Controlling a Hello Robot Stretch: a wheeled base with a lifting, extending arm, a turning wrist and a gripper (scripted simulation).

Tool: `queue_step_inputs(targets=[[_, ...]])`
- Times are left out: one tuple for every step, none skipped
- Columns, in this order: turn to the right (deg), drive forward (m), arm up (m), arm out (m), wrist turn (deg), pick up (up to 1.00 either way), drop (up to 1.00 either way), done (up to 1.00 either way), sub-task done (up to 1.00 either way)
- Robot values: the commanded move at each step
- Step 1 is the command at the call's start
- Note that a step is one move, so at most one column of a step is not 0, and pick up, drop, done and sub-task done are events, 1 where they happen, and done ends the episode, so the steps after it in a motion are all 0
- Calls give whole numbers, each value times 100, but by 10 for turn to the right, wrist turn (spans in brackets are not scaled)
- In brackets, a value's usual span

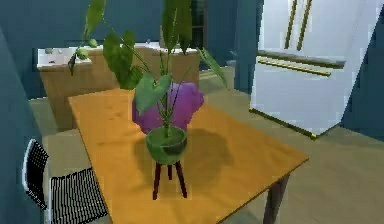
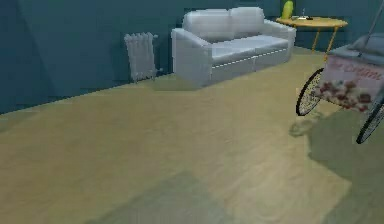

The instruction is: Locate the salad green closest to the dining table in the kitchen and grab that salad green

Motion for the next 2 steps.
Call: queue_step_inputs(targets=[[450, 0, 0, 0, 0, 0, 0, 0, 0], [180, 0, 0, 0, 0, 0, 0, 0, 0]])
